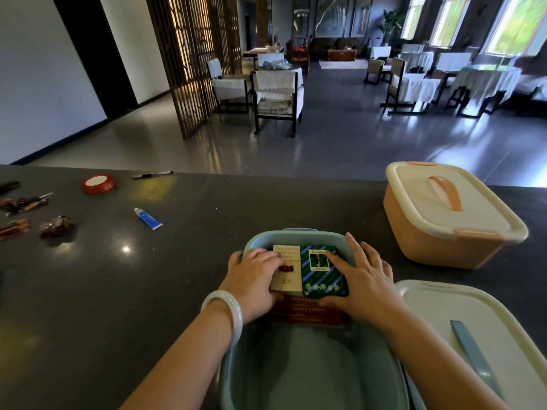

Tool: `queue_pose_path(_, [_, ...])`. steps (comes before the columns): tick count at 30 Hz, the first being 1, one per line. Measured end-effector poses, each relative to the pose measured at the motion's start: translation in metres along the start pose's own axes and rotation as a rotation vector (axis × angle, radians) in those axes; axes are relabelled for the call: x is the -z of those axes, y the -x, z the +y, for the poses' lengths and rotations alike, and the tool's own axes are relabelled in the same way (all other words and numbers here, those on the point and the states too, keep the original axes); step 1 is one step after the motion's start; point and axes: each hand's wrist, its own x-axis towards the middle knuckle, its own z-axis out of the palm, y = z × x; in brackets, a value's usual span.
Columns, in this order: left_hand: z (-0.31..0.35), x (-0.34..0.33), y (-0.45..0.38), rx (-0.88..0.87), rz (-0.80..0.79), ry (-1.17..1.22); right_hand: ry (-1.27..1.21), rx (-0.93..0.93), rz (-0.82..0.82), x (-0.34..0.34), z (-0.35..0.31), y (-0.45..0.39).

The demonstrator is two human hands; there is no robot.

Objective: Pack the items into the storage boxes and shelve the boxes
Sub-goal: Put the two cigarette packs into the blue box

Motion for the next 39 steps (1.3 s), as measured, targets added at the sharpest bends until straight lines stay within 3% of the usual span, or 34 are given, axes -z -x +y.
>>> queue_pose_path(11, [0.002, 0.003, 0.001, 0.003, 0.002, -0.019, -0.073, 0.017, 0.015, 0.006, -0.002, 0.004])
queue_pose_path(19, [0.000, 0.023, 0.011, 0.048, 0.148, -0.023, -0.127, 0.111, 0.037, 0.041, -0.017, -0.007])
queue_pose_path(24, [-0.022, 0.044, 0.036, 0.181, 0.154, -0.012, -0.155, 0.224, 0.023, 0.058, -0.064, -0.023])
queue_pose_path(32, [-0.085, 0.068, 0.105, 0.530, 0.063, -0.037, -0.075, 0.507, -0.077, 0.060, -0.165, -0.053])
queue_pose_path(39, [-0.163, 0.089, 0.145, 0.646, 0.056, -0.051, -0.029, 0.557, -0.215, 0.050, -0.260, -0.080])
